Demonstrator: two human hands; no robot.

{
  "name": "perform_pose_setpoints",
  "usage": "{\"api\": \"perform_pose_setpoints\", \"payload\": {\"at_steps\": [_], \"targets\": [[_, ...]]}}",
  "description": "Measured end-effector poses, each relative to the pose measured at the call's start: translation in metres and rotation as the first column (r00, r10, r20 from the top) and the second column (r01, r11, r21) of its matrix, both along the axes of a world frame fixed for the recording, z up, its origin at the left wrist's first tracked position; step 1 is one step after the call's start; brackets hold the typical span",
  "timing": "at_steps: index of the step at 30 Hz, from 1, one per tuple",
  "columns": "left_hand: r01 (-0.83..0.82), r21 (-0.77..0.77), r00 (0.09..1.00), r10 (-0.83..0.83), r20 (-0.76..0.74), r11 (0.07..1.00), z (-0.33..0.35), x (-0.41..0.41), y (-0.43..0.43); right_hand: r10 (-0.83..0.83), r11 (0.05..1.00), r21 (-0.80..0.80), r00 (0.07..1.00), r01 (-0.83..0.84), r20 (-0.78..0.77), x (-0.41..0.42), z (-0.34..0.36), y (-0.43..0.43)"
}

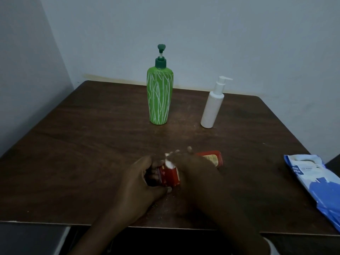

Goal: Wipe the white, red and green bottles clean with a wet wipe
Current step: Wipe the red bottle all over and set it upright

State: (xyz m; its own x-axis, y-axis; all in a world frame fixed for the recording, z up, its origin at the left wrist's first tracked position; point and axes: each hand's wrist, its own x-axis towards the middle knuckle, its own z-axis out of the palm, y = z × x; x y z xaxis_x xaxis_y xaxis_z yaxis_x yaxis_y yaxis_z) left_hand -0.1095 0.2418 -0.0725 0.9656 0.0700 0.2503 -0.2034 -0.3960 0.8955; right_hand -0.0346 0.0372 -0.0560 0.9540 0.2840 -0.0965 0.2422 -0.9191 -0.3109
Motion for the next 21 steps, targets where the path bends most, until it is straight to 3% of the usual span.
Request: {"api": "perform_pose_setpoints", "payload": {"at_steps": [3,6,14,21], "targets": [[-0.001,-0.002,1.000,0.001,-0.012,1.000,-0.002,0.000,0.002,0.013,1.000,0.008,0.993,-0.014,0.118,-0.016,0.027,-0.007],[0.009,-0.024,0.999,-0.010,-0.040,1.000,-0.002,0.000,0.002,-0.094,0.995,0.056,0.970,0.083,0.222,-0.014,0.036,-0.035],[0.025,-0.037,0.998,-0.027,-0.048,0.999,0.001,-0.002,0.002,-0.086,0.990,0.121,0.985,0.068,0.151,0.009,0.041,-0.064],[-0.005,-0.067,0.994,-0.002,-0.107,0.998,0.002,-0.002,0.002,-0.043,0.997,0.072,0.987,0.033,0.153,0.009,0.032,-0.087]]}}
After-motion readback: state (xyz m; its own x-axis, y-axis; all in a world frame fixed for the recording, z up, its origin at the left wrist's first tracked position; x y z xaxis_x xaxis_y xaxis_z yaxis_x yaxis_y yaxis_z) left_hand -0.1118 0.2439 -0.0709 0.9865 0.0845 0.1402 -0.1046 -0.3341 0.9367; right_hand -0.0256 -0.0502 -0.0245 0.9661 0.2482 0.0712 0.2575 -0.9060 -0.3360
